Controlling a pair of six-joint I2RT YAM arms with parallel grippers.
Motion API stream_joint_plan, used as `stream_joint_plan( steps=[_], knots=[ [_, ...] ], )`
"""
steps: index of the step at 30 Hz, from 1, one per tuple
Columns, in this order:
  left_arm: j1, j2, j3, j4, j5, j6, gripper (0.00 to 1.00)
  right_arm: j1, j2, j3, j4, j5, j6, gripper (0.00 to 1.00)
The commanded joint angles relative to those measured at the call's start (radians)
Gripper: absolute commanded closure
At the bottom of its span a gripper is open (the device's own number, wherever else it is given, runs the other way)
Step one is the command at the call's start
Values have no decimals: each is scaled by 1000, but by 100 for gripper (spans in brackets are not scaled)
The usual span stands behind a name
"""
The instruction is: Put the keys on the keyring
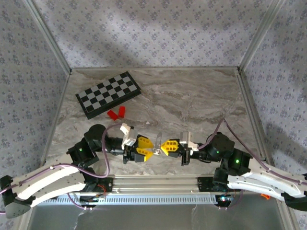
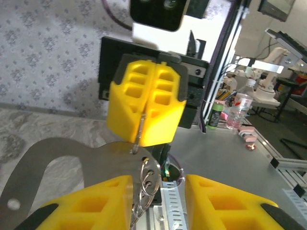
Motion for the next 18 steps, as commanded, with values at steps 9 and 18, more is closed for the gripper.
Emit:
stream_joint_plan(
  steps=[9, 18],
  knots=[
    [-61, -11, 71, 11, 13, 143, 71, 11, -3, -19, 110, -112, -3, 100],
    [-79, 16, 98, -15, -18, 194, 72, 16, 13, -28, 152, -122, -10, 100]
  ],
)
